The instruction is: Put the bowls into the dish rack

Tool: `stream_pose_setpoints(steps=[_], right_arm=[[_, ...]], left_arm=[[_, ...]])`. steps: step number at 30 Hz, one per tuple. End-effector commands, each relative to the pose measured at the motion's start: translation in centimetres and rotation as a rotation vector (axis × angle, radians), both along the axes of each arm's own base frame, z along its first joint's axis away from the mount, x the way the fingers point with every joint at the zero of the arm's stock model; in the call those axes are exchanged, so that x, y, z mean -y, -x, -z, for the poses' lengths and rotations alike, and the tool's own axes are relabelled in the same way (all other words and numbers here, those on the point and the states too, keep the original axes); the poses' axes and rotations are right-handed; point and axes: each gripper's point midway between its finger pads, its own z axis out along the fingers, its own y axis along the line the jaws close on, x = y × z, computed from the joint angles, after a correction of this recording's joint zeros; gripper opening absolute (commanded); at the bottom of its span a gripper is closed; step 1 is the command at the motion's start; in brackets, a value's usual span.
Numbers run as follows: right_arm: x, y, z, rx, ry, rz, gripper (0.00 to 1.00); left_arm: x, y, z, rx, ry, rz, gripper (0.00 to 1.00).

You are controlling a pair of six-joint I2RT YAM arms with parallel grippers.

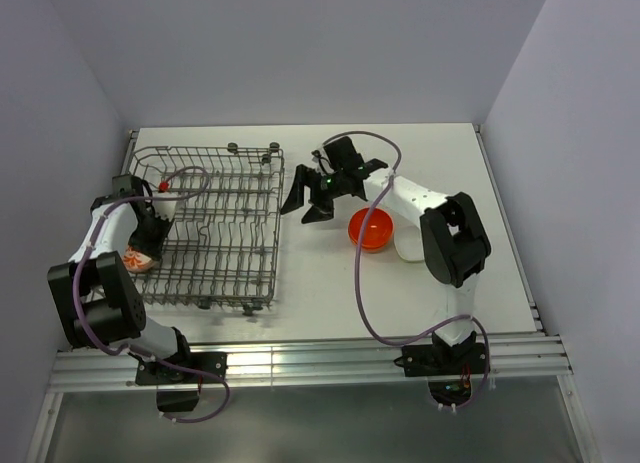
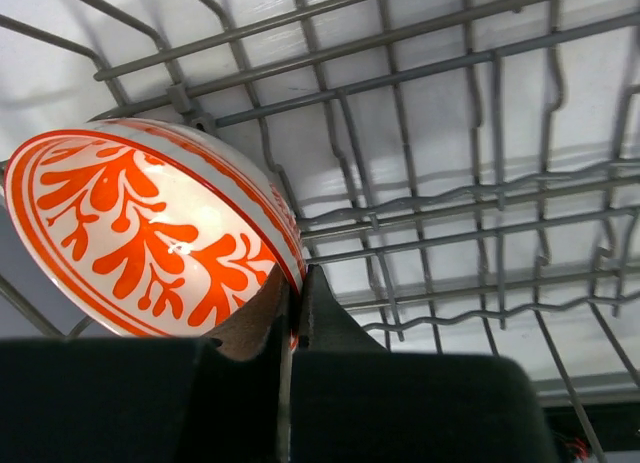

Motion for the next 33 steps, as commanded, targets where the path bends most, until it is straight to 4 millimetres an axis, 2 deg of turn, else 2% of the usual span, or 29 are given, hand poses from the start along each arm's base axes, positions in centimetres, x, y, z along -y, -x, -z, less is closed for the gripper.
stream_pose_setpoints(steps=[1,6,7,9,10,12,14,18,19,20,21,22,24,25,26,27,28,29,31,33], right_arm=[[1.4,-0.1,-4.5,0.091,-0.038,-0.01,0.82],[3.1,-2.1,-7.5,0.17,-0.066,0.018,0.81],[3.4,-2.6,-7.9,0.184,-0.069,0.032,0.81],[3.6,-3.3,-9.3,0.214,-0.086,0.045,0.79],[3.7,-3.6,-9.6,0.221,-0.09,0.047,0.79],[3.3,-3.9,-10.8,0.242,-0.113,0.04,0.76],[2.9,-4.3,-12.1,0.264,-0.143,0.036,0.73],[2.2,-5.2,-14.4,0.327,-0.183,0.022,0.68],[2.1,-5.3,-14.7,0.346,-0.18,0.012,0.68],[1.8,-5.9,-15.7,0.38,-0.178,0.011,0.67],[1.7,-5.8,-15.8,0.382,-0.162,0.006,0.66],[1.1,-6.0,-16.8,0.432,-0.155,-0.013,0.66],[0.8,-6.0,-16.8,0.466,-0.111,-0.007,0.66],[-0.1,-5.4,-17.4,0.511,-0.101,-0.04,0.66],[-0.5,-5.2,-17.4,0.528,-0.084,-0.05,0.66],[-0.6,-4.9,-17.2,0.554,-0.047,-0.064,0.66],[-1.0,-4.7,-17.2,0.574,-0.03,-0.074,0.66],[-2.0,-3.8,-17.1,0.59,-0.019,-0.107,0.67],[-2.4,-3.1,-16.7,0.635,0.036,-0.137,0.68],[-3.3,-1.7,-16.2,0.667,0.072,-0.189,0.68]], left_arm=[[1.1,-1.0,-3.5,0.084,0.032,0.014,0.0],[2.6,-1.9,-8.9,0.204,-0.021,0.088,0.0],[3.7,-2.1,-10.3,0.253,-0.039,0.131,0.0],[4.5,-2.2,-12.5,0.329,-0.105,0.187,0.0],[6.7,-2.7,-13.3,0.379,-0.1,0.266,0.0],[8.0,-2.7,-14.1,0.427,-0.15,0.33,0.0],[10.2,-2.7,-15.7,0.515,-0.183,0.437,0.0],[12.7,-2.1,-16.4,0.596,-0.272,0.619,0.0],[14.2,-1.7,-16.5,0.613,-0.275,0.687,0.0],[14.6,-1.8,-16.7,0.635,-0.303,0.716,0.0],[15.8,-1.1,-16.3,0.645,-0.32,0.801,0.0],[16.3,-0.9,-16.2,0.653,-0.342,0.837,0.0],[16.6,-0.5,-15.5,0.66,-0.417,0.914,0.0],[17.7,-0.1,-15.4,0.677,-0.432,0.972,0.0],[17.5,0.0,-14.6,0.667,-0.484,0.99,0.0],[18.6,0.1,-14.9,0.706,-0.507,1.043,0.0],[18.8,0.1,-14.8,0.71,-0.523,1.062,0.0],[18.8,0.1,-14.6,0.707,-0.551,1.071,0.0],[19.7,0.1,-14.9,0.736,-0.557,1.087,0.0],[20.3,0.1,-15.3,0.769,-0.562,1.093,0.0]])
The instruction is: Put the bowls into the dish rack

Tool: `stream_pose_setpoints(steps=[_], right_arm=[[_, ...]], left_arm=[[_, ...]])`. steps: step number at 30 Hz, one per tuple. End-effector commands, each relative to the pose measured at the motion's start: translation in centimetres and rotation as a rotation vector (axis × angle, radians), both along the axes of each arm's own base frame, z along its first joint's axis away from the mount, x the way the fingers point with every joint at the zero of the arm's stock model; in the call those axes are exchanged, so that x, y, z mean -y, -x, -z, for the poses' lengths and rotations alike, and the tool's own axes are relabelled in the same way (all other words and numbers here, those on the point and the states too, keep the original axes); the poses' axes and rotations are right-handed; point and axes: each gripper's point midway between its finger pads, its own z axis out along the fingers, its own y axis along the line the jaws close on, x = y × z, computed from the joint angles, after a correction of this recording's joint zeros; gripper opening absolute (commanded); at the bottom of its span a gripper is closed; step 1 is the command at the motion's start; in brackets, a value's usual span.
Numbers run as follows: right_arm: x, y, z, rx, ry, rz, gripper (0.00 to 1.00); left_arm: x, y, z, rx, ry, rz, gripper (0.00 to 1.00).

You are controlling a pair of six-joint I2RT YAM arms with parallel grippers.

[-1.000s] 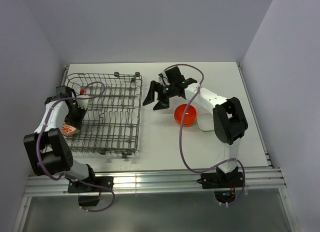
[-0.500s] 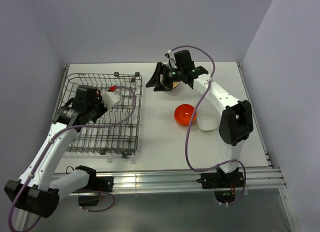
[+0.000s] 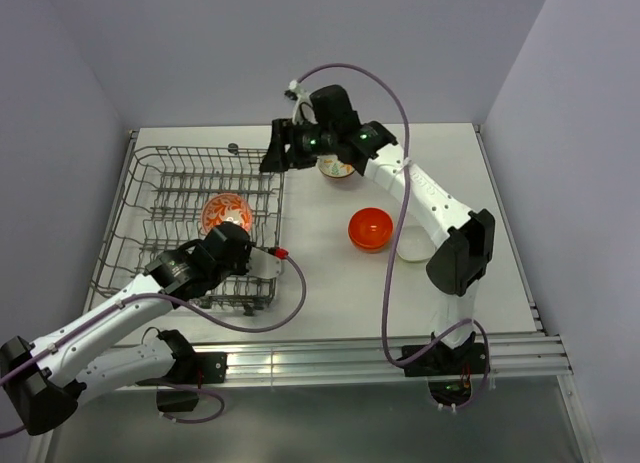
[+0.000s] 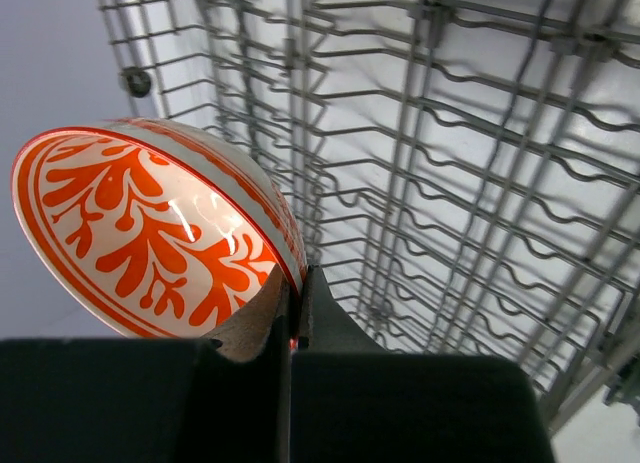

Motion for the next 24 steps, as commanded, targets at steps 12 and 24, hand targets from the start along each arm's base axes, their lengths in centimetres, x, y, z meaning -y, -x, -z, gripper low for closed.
stream_pose_setpoints(steps=[12,24], right_arm=[[-3.0,3.8,3.5,0.227,0.314,-0.095,0.65],[-4.8,3.7,5.4,0.248,0.374,-0.11,0.31]], left_arm=[[2.8,-1.5,-5.5,0.22,0.075,0.043,0.0],[3.5,-1.4,-6.1,0.188,0.112,0.038,0.0]])
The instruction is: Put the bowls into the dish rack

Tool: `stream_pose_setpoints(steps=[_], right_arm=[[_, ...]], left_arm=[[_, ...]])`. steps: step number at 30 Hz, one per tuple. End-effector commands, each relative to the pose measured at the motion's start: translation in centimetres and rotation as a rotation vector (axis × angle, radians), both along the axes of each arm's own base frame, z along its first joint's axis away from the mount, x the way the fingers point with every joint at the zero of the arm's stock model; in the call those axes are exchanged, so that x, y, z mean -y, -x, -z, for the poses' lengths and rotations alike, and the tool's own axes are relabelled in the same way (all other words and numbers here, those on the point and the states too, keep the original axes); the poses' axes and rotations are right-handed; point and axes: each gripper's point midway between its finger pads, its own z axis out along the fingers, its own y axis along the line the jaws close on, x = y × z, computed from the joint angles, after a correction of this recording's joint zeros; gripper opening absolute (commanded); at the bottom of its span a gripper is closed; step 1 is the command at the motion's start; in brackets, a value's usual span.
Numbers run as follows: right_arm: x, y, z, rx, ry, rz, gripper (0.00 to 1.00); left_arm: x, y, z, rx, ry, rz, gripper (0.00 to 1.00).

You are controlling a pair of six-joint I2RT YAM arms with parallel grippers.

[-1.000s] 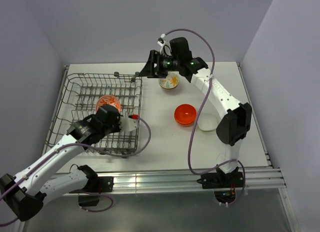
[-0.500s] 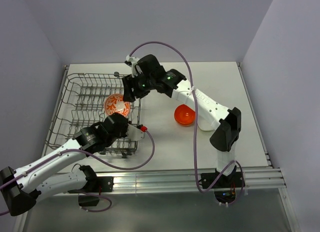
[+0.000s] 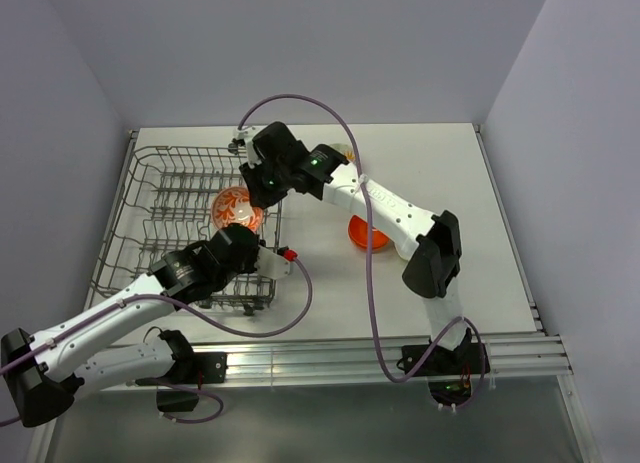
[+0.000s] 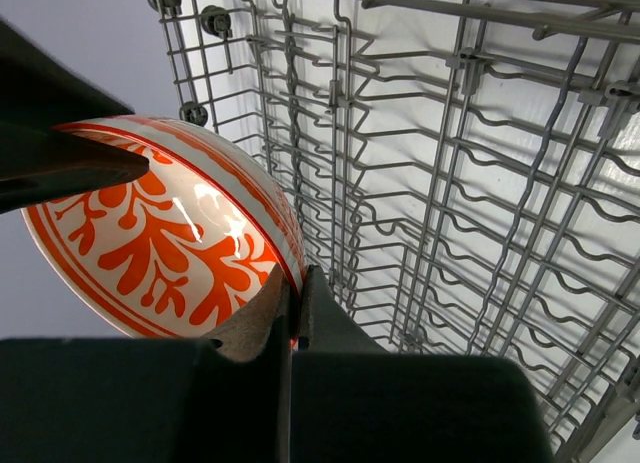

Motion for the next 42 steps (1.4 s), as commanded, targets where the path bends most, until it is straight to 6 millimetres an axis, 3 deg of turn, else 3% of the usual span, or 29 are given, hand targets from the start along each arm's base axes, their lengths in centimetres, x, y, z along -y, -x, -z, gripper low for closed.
stream_pose_setpoints(steps=[1,4,6,8,9,10,11,13,16,18,22,24,28,29,32,34,35,36,39,42], right_arm=[[-0.5,-0.4,-1.9,0.056,-0.017,-0.007,0.26],[-1.0,0.0,-1.6,0.049,-0.016,-0.033,0.0],[-1.0,0.1,-1.6,0.043,-0.02,-0.041,0.0],[-1.3,0.2,-2.1,0.04,-0.05,-0.047,0.0],[-1.0,0.1,-2.1,0.034,-0.061,-0.042,0.0],[-1.0,-0.1,-2.3,0.026,-0.077,-0.037,0.0],[-1.3,0.1,-2.6,-0.009,-0.116,-0.046,0.0],[-0.2,-1.4,-3.0,-0.047,-0.158,-0.018,0.0],[1.1,-3.2,-3.2,-0.092,-0.213,0.011,0.0],[1.3,-3.4,-3.3,-0.119,-0.244,0.001,0.0],[2.3,-4.4,-3.3,-0.167,-0.3,0.008,0.0],[2.5,-4.8,-3.3,-0.181,-0.333,0.012,0.0],[2.8,-4.8,-4.0,-0.217,-0.412,-0.027,0.0],[3.0,-5.2,-4.4,-0.218,-0.437,-0.024,0.0],[2.9,-5.0,-5.7,-0.232,-0.503,-0.069,0.0],[3.0,-5.0,-6.0,-0.249,-0.535,-0.084,0.0],[2.9,-4.8,-6.6,-0.257,-0.562,-0.105,0.0],[2.9,-4.7,-6.8,-0.262,-0.572,-0.116,0.0],[2.8,-3.9,-7.6,-0.281,-0.615,-0.161,0.0],[2.8,-3.5,-8.3,-0.289,-0.649,-0.183,0.0]], left_arm=[[1.0,-0.8,-3.7,0.078,0.105,-0.021,0.0],[1.0,-0.8,-3.5,0.074,0.1,-0.023,0.0],[0.8,-0.9,-3.5,0.08,0.1,-0.037,0.0],[0.7,-0.9,-3.4,0.08,0.121,-0.06,0.07],[0.6,-0.8,-3.3,0.07,0.125,-0.069,0.14],[0.7,-0.6,-3.8,0.056,0.144,-0.075,0.35],[0.5,0.0,-3.2,0.006,0.158,-0.096,0.46],[1.0,0.5,-4.2,-0.036,0.239,-0.116,0.84],[1.0,0.6,-5.9,-0.061,0.335,-0.14,0.95],[0.9,0.4,-7.0,-0.068,0.426,-0.183,0.99],[1.7,0.8,-10.4,-0.157,0.659,-0.226,1.0],[2.2,1.0,-11.0,-0.226,0.738,-0.237,1.0],[2.5,0.6,-14.2,-0.36,0.996,-0.364,0.98],[1.2,-0.8,-14.2,-0.369,1.051,-0.449,0.97],[0.7,-1.4,-15.0,-0.47,1.235,-0.549,0.97],[1.4,-0.8,-15.2,-0.559,1.329,-0.531,0.99],[0.8,-1.2,-17.5,-0.482,1.412,-0.472,1.0],[0.7,-1.2,-17.3,-0.471,1.447,-0.459,0.99],[0.5,-0.6,-20.5,-0.416,1.615,-0.417,0.99],[1.3,-1.2,-20.1,-0.581,1.702,-0.503,0.99]])
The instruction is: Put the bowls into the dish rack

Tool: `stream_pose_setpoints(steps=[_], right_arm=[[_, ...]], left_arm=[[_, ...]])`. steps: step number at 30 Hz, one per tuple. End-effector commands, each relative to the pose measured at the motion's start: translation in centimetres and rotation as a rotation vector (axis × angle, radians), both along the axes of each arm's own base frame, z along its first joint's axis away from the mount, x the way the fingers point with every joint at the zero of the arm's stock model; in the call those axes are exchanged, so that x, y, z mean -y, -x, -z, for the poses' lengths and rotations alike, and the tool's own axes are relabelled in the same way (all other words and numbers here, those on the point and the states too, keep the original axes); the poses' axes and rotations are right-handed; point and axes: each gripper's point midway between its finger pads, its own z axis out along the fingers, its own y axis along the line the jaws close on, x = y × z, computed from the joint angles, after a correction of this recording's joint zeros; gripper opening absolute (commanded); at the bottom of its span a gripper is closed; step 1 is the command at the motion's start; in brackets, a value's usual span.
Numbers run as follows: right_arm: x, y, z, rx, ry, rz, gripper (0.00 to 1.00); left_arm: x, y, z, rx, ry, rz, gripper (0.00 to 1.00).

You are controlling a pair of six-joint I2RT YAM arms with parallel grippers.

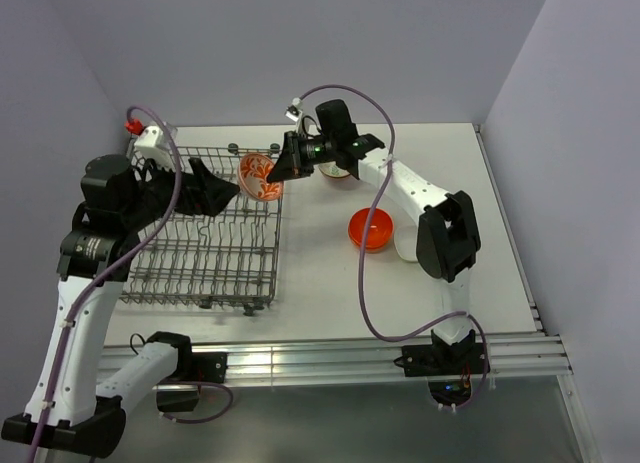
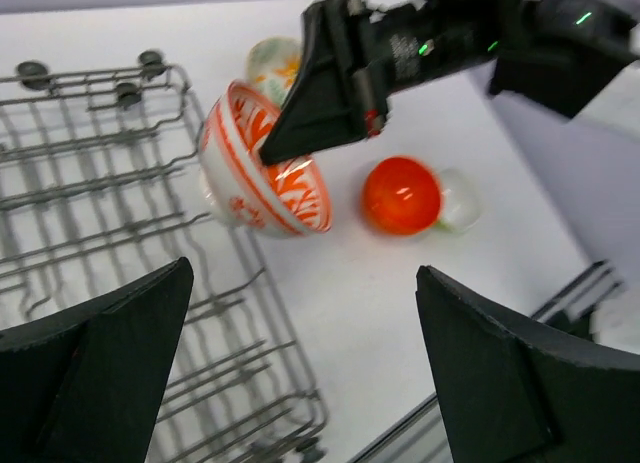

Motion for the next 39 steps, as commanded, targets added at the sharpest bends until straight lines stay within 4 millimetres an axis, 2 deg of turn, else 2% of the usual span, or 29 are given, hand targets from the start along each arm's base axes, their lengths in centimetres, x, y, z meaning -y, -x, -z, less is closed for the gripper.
stream_pose_setpoints(steps=[1,6,9,11,16,22,26,32,35,38,39], right_arm=[[-0.1,1.9,-7.6,0.111,-0.187,-0.081,0.0],[0.0,1.9,-8.7,0.123,-0.211,-0.052,0.0],[0.0,1.7,-9.2,0.13,-0.214,-0.03,0.0],[0.0,1.6,-9.3,0.134,-0.213,-0.018,0.0],[-0.6,1.8,-9.3,0.145,-0.205,-0.024,0.0],[-1.5,2.5,-8.9,0.129,-0.195,-0.04,0.0],[-2.2,3.1,-9.0,0.123,-0.199,-0.05,0.0],[-3.0,3.5,-8.6,0.116,-0.192,-0.054,0.0],[-3.5,3.6,-8.5,0.106,-0.196,-0.062,0.0],[-3.8,3.5,-8.3,0.101,-0.193,-0.065,0.0],[-3.9,3.4,-8.2,0.1,-0.191,-0.065,0.0]], left_arm=[[2.1,-0.4,-3.1,-0.067,0.248,0.059,0.99],[1.1,-1.9,-0.2,-0.253,0.393,0.043,0.99],[0.9,-2.5,0.7,-0.258,0.414,0.014,0.99],[1.2,-2.6,-0.1,-0.218,0.449,0.039,0.99],[1.6,-3.2,1.8,-0.3,0.522,0.031,0.98],[1.3,-4.2,1.9,-0.256,0.551,-0.006,0.98],[1.1,-5.1,3.6,-0.288,0.518,-0.052,0.95],[1.8,-4.9,4.5,-0.302,0.522,-0.021,0.92],[2.0,-4.8,4.9,-0.313,0.532,-0.015,0.87],[2.1,-4.6,4.9,-0.313,0.54,-0.006,0.77],[2.2,-4.5,4.8,-0.311,0.546,-0.003,0.69]])
